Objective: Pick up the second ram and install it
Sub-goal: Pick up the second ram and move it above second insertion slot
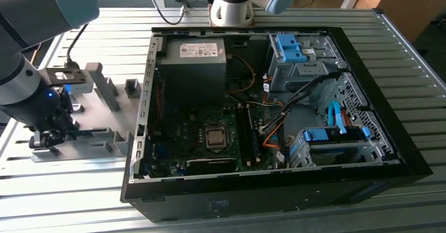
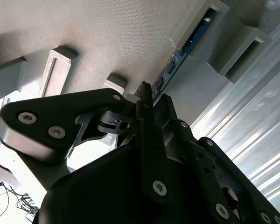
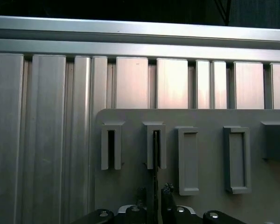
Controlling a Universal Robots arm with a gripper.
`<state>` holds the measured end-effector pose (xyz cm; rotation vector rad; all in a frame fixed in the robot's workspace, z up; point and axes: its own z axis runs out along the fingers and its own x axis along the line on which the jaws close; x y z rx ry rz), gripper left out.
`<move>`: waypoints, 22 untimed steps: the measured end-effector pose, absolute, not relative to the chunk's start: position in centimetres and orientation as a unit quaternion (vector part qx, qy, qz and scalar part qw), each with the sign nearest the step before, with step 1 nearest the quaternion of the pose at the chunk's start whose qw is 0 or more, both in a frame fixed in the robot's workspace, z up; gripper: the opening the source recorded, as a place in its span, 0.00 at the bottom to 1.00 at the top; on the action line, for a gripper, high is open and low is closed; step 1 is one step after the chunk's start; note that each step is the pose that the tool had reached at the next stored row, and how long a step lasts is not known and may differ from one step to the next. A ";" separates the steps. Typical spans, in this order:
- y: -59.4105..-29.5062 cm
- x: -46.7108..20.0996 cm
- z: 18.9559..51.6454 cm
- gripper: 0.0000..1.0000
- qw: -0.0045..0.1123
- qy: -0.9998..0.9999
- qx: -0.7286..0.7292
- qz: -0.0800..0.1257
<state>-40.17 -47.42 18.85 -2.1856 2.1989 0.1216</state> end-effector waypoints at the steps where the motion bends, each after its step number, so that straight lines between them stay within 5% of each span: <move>1: -47.4 -40.2 18.8 0.27 0.019 0.709 -0.704 0.039; 10: -47.4 -40.2 18.8 0.14 0.020 0.709 -0.704 0.039; 22: -47.4 -40.2 19.0 0.14 0.020 0.709 -0.704 0.039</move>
